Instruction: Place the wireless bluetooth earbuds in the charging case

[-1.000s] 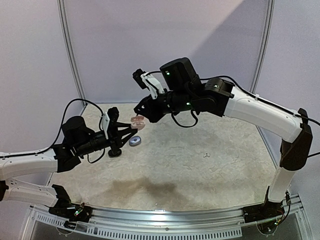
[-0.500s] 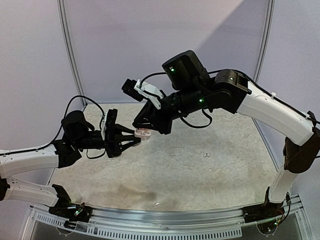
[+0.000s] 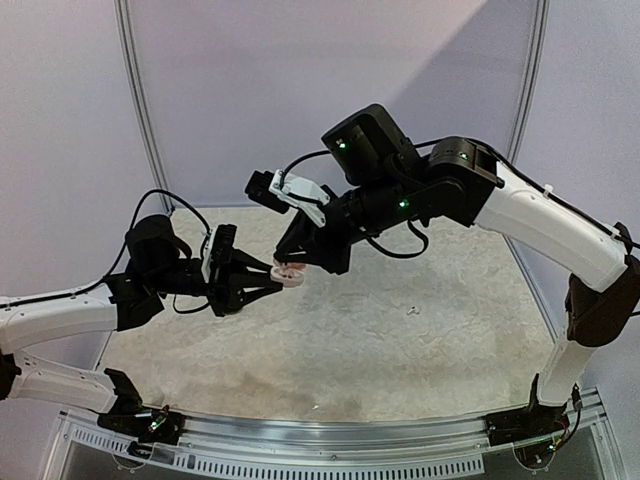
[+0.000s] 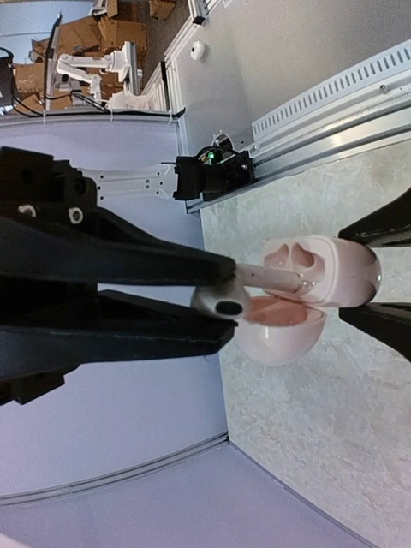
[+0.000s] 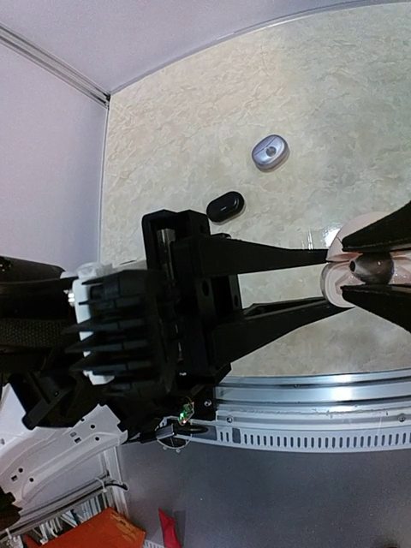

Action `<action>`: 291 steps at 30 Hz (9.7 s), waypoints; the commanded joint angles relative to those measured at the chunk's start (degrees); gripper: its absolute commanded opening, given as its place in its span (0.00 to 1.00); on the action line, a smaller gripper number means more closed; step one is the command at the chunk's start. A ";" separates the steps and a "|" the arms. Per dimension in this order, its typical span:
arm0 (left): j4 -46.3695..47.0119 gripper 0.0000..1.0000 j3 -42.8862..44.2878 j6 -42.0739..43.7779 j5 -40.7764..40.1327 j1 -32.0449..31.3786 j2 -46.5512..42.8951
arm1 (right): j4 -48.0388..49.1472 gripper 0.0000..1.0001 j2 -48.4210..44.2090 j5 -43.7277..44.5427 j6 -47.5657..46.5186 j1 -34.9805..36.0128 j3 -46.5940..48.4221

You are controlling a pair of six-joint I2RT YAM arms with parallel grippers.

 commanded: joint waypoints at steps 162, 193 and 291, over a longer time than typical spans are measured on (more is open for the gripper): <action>-0.86 0.00 -15.45 -16.62 -27.82 6.26 -25.31 | -6.03 0.34 15.87 21.07 52.40 -21.03 -34.45; -0.78 0.00 -15.52 -16.83 -27.64 6.23 -25.04 | -5.43 0.46 15.15 17.49 49.83 -21.56 -29.67; 14.69 0.00 -5.94 3.40 -29.78 6.02 -14.15 | 35.81 0.02 5.73 -12.78 53.45 -8.48 5.51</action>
